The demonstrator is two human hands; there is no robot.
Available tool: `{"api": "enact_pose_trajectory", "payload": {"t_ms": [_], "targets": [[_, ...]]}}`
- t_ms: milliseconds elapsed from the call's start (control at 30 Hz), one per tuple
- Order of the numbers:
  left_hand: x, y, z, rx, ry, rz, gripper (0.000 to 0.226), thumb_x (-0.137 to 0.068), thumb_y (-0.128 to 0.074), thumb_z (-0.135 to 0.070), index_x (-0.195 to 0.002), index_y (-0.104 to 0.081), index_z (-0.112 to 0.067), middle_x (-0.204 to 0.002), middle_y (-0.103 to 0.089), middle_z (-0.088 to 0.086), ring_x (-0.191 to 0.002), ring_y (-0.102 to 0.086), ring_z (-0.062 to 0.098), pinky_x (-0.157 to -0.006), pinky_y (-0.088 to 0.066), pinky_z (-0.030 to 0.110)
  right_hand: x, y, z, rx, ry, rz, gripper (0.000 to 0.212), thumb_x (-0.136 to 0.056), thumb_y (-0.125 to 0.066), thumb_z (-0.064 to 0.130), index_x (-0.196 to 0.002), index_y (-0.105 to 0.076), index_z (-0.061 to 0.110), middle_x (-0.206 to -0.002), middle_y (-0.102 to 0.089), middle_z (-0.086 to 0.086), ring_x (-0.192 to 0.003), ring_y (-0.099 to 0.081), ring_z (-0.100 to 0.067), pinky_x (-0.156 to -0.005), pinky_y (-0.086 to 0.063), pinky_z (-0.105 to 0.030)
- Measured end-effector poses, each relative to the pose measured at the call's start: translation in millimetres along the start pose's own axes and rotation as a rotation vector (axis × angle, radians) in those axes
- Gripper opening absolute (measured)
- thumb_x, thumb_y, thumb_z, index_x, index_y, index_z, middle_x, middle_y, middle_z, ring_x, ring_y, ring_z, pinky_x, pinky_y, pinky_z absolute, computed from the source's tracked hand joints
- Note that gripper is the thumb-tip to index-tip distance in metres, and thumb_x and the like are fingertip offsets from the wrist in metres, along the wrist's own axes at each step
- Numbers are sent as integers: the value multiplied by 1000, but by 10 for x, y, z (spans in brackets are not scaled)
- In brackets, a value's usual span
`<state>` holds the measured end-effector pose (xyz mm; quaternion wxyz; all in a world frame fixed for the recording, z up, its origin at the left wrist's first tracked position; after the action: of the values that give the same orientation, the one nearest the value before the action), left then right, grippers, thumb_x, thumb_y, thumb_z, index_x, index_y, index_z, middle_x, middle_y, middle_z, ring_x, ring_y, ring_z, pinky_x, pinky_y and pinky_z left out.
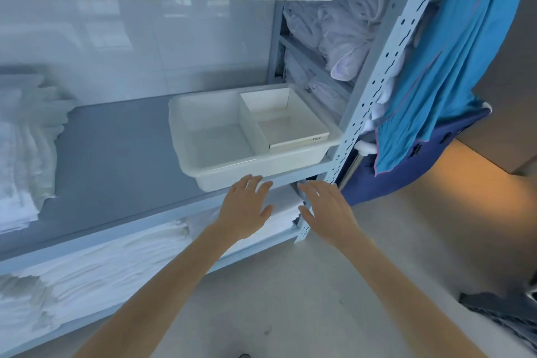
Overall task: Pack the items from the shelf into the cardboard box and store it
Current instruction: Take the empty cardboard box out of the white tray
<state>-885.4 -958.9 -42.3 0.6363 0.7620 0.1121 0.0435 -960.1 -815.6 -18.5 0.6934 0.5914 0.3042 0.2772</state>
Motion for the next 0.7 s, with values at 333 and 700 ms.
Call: {"api": "enact_pose_trajectory", "payload": {"t_ms": [333, 700], "targets": [[-991, -77, 307, -27, 6, -7, 52, -94, -40, -37, -141, -32, -16, -147, -34, 3, -136, -28, 24, -108, -29, 35, -1026, -238, -676, 48, 10, 31, 46, -98, -40, 26, -143, -32, 19, -147, -36, -3, -137, -31, -19, -112, -17, -34], [-1995, -350, 413, 42, 121, 42, 47, -95, -41, -32, -139, -36, -15, -143, -40, 2, -139, -24, 21, -110, -24, 35, -2084, -381, -1317, -1, 97, 99, 44, -97, -43, 19, -140, -38, 19, -144, -41, -3, -133, -36, -20, -113, -24, -37]]}}
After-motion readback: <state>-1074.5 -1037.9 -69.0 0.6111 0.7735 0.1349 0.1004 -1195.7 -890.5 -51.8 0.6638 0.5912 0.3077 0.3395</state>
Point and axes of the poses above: each hand's wrist, its own x-axis away from the middle knuckle, its own y-axis out of the back of the hand, z = x × y, the point moved 6 cm from there along -x, towards the middle knuckle
